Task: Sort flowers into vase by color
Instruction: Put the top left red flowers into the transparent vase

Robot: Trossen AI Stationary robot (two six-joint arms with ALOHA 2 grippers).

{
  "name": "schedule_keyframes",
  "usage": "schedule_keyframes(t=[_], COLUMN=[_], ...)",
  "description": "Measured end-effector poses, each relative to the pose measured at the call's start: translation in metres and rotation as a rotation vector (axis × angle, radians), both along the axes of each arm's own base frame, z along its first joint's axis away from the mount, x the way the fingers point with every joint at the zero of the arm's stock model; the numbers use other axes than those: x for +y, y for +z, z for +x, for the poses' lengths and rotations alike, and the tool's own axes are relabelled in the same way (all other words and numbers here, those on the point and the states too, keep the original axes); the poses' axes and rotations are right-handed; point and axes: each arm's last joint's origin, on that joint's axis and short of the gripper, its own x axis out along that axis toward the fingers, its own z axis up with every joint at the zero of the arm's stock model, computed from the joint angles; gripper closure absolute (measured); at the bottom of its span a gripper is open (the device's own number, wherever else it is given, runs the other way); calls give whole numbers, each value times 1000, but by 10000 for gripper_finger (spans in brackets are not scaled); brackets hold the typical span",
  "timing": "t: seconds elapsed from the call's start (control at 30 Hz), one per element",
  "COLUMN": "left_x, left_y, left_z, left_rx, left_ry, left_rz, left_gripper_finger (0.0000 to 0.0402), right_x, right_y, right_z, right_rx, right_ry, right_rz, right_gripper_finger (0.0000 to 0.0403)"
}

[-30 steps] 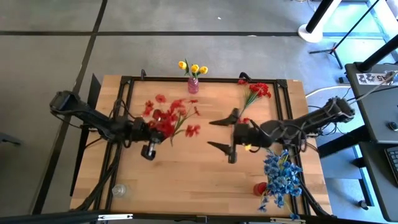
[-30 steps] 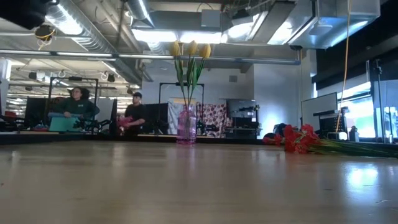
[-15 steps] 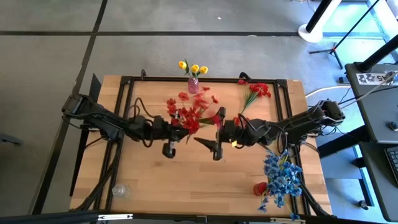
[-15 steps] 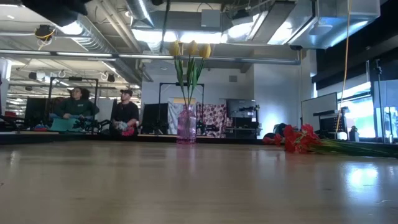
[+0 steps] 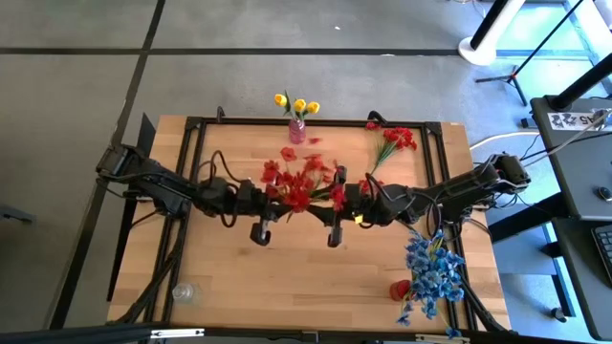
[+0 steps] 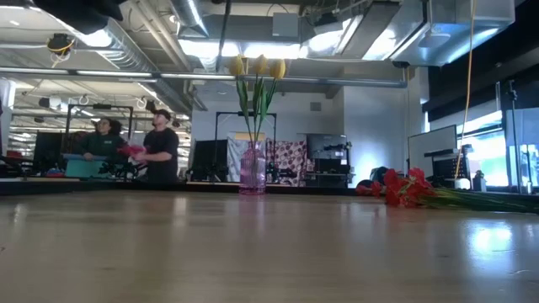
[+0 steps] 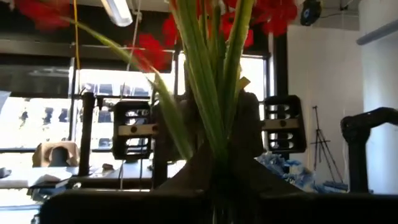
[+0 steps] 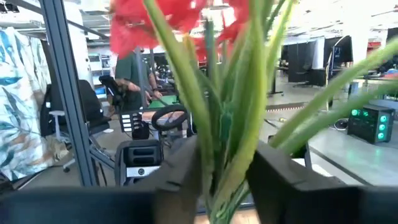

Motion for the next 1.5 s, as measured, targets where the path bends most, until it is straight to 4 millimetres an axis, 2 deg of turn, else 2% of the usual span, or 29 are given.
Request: schedule_keyframes(t=[0.13, 0.17, 0.37, 0.53, 0.73, 0.87, 1.0, 1.07, 1.2, 1.3, 1.4, 1.5], left_x=[3, 3, 2, 2, 1, 2, -2, -4, -8, -11, -14, -17], left_y=[-3, -4, -11, -5, -2, -3, -3, -3, 2, 12, 26, 39], left_z=[2, 3, 12, 22, 22, 22, 20, 20, 14, 3, -16, -43], left_rx=[36, 53, 218, 318, 306, 318, 326, 329, 349, 356, 389, 440], left_ry=[7, 7, 18, 71, 98, 161, 185, 182, 180, 163, 138, 90], left_rz=[-15, -12, 13, 27, 29, 12, 11, 13, 37, 48, 76, 95], left_gripper_finger=[339, 330, 277, 253, 259, 290, 366, 386, 387, 388, 388, 388], right_x=[0, 0, -1, -1, -1, -1, -1, -1, 0, -1, 2, 8], right_y=[-2, -2, -9, -11, -12, -13, -14, -15, -14, -6, 9, 18], right_z=[0, 0, 1, 1, 1, 1, 1, 1, 0, -5, -16, -26], right_rx=[19, 27, 90, 118, 126, 140, 154, 160, 156, 131, 75, 49], right_ry=[-6, -7, -55, -58, -49, -54, -60, -56, -47, -14, 89, 124], right_rz=[-28, -30, -34, -29, -25, -37, -62, -64, -64, -55, -54, -55], right_gripper_finger=[380, 389, 386, 392, 394, 395, 358, 326, 248, 190, 144, 116])
